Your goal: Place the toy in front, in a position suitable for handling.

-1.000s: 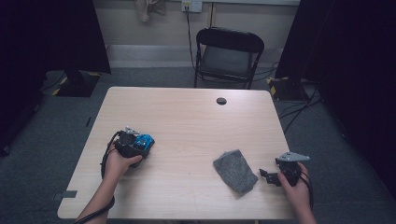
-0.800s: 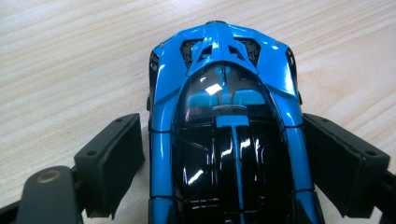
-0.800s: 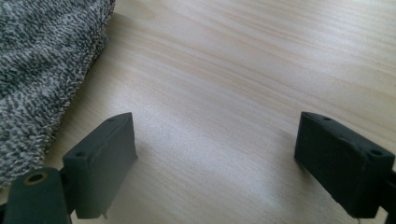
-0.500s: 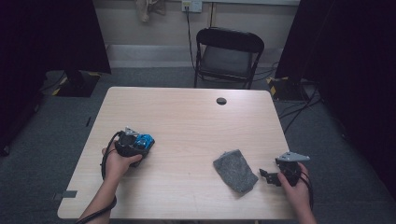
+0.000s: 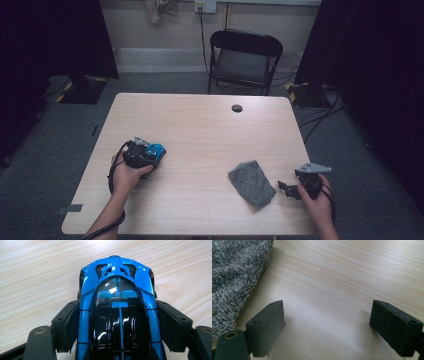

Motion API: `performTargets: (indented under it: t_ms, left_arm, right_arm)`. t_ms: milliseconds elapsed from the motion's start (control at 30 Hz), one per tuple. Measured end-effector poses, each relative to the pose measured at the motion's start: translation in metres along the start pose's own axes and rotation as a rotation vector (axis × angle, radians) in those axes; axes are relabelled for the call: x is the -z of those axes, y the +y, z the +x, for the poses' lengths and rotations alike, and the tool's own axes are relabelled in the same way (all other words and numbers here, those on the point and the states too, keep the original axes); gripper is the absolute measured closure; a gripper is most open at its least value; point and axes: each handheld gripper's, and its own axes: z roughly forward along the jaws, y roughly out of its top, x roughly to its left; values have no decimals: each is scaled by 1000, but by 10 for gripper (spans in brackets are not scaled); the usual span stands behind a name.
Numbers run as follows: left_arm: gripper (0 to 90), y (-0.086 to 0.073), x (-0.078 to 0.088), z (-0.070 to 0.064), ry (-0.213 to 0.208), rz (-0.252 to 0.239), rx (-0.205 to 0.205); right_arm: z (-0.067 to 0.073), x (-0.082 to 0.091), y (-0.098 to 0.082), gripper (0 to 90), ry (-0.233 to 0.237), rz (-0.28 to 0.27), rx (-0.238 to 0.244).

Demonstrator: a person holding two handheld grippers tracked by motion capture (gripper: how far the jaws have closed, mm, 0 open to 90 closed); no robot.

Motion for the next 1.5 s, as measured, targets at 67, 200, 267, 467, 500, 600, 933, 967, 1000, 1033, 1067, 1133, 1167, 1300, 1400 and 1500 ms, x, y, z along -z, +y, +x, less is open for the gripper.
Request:
performTargets:
  t_ms: [67, 200, 267, 467, 500, 600, 933, 967, 1000, 1033, 1067, 1133, 1167, 1300, 1400, 1500]
  left_arm:
    - [261, 0, 2, 0, -1, 8, -2]
    - [263, 1, 6, 0, -13, 9, 1]
    - [269, 3, 10, 0, -17, 13, 0]
    - [271, 8, 15, 0, -44, 9, 10]
    - [271, 8, 15, 0, -46, 7, 7]
    - [271, 8, 14, -3, -51, 6, 3]
    - [271, 14, 13, -13, -79, 6, -23]
    - [271, 15, 14, -15, -80, 10, -34]
    - [272, 16, 14, -16, -78, 18, -50]
    - [272, 17, 14, -19, -71, 12, -48]
    - [272, 18, 14, -19, -72, 13, -53]
    - [272, 19, 15, -19, -88, 5, -42]
    - [272, 20, 16, -19, -91, 3, -47]
    - [272, 21, 17, -20, -86, 3, -45]
    - [272, 22, 20, -19, -91, -3, -34]
    - [272, 24, 23, -18, -92, -6, -44]
  right_arm:
    - [0, 0, 0, 119, 0, 1, -1]
    - [0, 0, 0, 120, 0, 0, -1]
    - [0, 0, 0, 120, 0, 0, -1]
    - [0, 0, 0, 120, 0, 0, -1]
    - [0, 0, 0, 120, 0, 0, 0]
    - [0, 0, 0, 120, 0, 1, -1]
    - [0, 0, 0, 120, 0, 0, -1]
    - [0, 0, 0, 120, 0, 1, -1]
    - [0, 0, 0, 120, 0, 1, -1]
    - [0, 0, 0, 120, 0, 1, -1]
    - [0, 0, 0, 120, 0, 1, -1]
    - [0, 0, 0, 120, 0, 0, 1]
    - [0, 0, 0, 120, 0, 0, 0]
    - [0, 0, 0, 120, 0, 0, 0]
    - [0, 0, 0, 120, 0, 1, -1]
    - [0, 0, 0, 120, 0, 1, -1]
